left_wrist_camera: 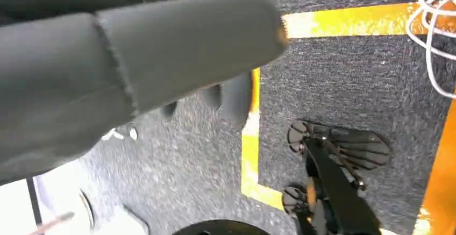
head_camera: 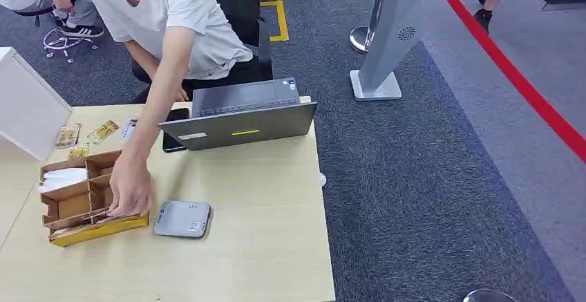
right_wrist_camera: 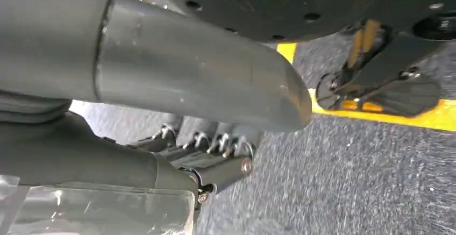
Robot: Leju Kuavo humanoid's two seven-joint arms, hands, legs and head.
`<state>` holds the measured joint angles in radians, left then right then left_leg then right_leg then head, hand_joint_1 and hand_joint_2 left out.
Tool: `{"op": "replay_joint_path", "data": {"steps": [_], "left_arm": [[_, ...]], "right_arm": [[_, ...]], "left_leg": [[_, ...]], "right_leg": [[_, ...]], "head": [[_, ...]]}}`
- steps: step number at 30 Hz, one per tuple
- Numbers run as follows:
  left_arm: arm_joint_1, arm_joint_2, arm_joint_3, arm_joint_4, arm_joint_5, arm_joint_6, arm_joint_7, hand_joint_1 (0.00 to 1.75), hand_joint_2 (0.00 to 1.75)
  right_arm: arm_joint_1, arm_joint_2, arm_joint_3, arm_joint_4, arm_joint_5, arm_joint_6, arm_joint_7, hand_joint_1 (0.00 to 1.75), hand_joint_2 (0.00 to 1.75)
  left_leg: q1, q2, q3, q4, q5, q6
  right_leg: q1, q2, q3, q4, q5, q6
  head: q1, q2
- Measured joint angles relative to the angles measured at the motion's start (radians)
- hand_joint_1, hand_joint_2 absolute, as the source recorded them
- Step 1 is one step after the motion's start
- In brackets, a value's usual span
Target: Pass the card to the sensor for recognition and then transmit it.
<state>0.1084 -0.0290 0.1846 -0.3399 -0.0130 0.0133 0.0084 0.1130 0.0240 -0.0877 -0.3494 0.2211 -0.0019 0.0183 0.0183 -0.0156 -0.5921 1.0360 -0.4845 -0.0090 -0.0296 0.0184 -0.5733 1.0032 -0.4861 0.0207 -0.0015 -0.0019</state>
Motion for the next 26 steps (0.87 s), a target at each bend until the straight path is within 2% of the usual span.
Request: {"op": "replay_joint_path", "data": {"steps": [7,21,22,26], "left_arm": [[0.023,0.011,-0.103,-0.021,0.012,-0.011,-0.005,1.75,0.00],[0.031,0.018,-0.144,-0.030,0.013,-0.012,-0.010,1.75,0.00],[0.031,0.018,-0.145,-0.030,0.013,-0.012,-0.010,0.00,0.00],[0.032,0.019,-0.146,-0.030,0.013,-0.012,-0.010,0.00,0.00]], "right_arm": [[0.022,-0.010,0.047,-0.024,-0.205,0.000,-0.014,1.75,0.00],[0.030,-0.016,0.066,-0.037,-0.220,0.000,-0.016,1.75,0.00],[0.030,-0.016,0.066,-0.038,-0.220,0.000,-0.016,0.00,0.00],[0.030,-0.016,0.066,-0.038,-0.220,0.000,-0.016,0.00,0.00]], "left_leg": [[0.000,0.000,0.000,0.000,0.000,0.000],[0.000,0.000,0.000,0.000,0.000,0.000],[0.000,0.000,0.000,0.000,0.000,0.000],[0.000,0.000,0.000,0.000,0.000,0.000]], "right_leg": [[0.000,0.000,0.000,0.000,-0.001,0.000],[0.000,0.000,0.000,0.000,-0.001,0.001],[0.000,0.000,0.000,0.000,-0.001,0.001],[0.000,0.000,0.000,0.000,-0.001,0.001]], "head": [[0.000,0.000],[0.000,0.000],[0.000,0.000],[0.000,0.000]]}}
